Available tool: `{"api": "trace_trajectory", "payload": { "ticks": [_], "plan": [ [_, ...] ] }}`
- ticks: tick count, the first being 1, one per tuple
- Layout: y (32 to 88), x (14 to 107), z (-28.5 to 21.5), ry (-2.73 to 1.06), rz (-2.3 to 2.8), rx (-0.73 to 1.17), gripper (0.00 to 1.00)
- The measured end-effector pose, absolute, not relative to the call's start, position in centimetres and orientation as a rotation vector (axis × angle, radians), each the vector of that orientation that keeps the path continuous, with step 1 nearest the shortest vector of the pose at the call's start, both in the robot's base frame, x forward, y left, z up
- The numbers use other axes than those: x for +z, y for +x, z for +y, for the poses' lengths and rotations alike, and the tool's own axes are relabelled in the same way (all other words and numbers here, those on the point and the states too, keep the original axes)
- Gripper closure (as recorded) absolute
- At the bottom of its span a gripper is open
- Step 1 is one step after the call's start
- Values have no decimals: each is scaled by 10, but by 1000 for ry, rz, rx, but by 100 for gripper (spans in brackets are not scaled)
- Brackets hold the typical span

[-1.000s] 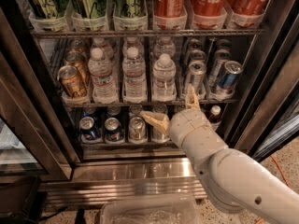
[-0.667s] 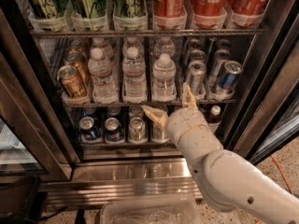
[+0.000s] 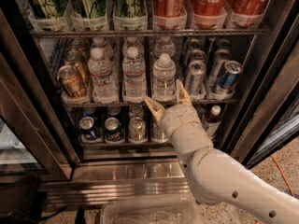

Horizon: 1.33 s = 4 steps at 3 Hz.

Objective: Pick water bottle from middle shelf of fridge

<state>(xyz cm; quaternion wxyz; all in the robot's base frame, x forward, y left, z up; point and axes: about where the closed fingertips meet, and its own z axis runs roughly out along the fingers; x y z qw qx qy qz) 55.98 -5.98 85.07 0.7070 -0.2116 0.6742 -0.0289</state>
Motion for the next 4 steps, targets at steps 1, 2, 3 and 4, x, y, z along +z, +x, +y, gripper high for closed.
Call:
{"api": "trace_trajectory", "payload": {
  "ticks": [1,2,3,4],
  "plan": [
    [570,853,-56,-413,1479,-67,33],
    [581,855,-54,-364,1464,-75,34],
    [590,853,-58,-324,1460,-102,34],
    [598,850,-63,-296,1454,-137,33]
  ]
}}
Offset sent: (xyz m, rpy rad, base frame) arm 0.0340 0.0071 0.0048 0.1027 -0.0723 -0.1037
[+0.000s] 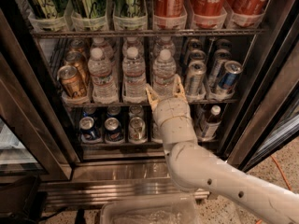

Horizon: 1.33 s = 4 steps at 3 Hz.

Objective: Pick water bottle from middle shelf of fridge

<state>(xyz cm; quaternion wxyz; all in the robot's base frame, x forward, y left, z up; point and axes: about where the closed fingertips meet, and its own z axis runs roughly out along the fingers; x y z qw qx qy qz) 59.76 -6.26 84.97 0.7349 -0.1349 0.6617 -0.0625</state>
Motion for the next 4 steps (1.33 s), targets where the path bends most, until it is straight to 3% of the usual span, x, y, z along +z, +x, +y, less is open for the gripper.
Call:
{"api": "trace_trajectory", "payload": {
  "ticks": [2,4],
  "plan": [
    [618,851,-79,-232,1416,-209,33],
    [630,853,-75,-228,1417,-168,75]
  ]
}}
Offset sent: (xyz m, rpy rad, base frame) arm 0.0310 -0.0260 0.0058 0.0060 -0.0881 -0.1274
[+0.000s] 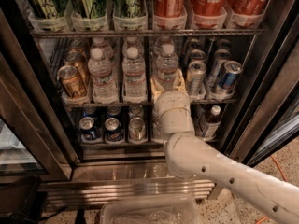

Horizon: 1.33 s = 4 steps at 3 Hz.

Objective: Pick water bottle from middle shelf of fridge

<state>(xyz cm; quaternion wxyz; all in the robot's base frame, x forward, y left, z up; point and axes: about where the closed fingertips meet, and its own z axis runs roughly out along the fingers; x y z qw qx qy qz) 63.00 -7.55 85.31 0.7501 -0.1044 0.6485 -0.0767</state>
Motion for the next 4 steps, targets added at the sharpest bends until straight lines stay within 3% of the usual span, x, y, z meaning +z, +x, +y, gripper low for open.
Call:
{"api": "trace_trajectory", "payload": {
  "ticks": [1,4],
  "plan": [
    [630,853,-74,-233,1416,-163,100],
    [606,885,-74,-187,1357,-106,100]
  ]
}}
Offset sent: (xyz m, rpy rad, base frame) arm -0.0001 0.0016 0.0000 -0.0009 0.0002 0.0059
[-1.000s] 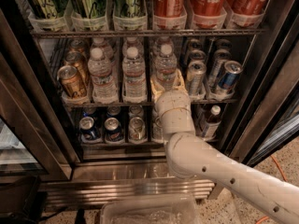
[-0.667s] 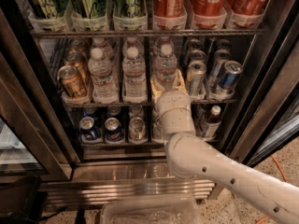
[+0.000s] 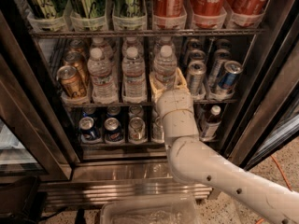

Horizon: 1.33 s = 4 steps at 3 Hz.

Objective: Pick water bottle from middle shelf of fridge

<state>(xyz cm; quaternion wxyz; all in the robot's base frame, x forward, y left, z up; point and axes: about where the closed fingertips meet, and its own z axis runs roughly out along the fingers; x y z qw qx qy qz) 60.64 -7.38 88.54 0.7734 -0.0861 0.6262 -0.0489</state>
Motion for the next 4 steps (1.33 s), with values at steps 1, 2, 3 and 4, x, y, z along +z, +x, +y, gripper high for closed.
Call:
{"api": "trace_trajectory", "payload": {
  "ticks": [1,2,3,4],
  "plan": [
    [606,884,-74,-187,1357,-106,100],
    [574,915,-82,-241,1370,-97,100],
    [574,915,-82,-241,1370,-97,100],
    [571,911,-78,-264,1377,-93,100]
  ]
}}
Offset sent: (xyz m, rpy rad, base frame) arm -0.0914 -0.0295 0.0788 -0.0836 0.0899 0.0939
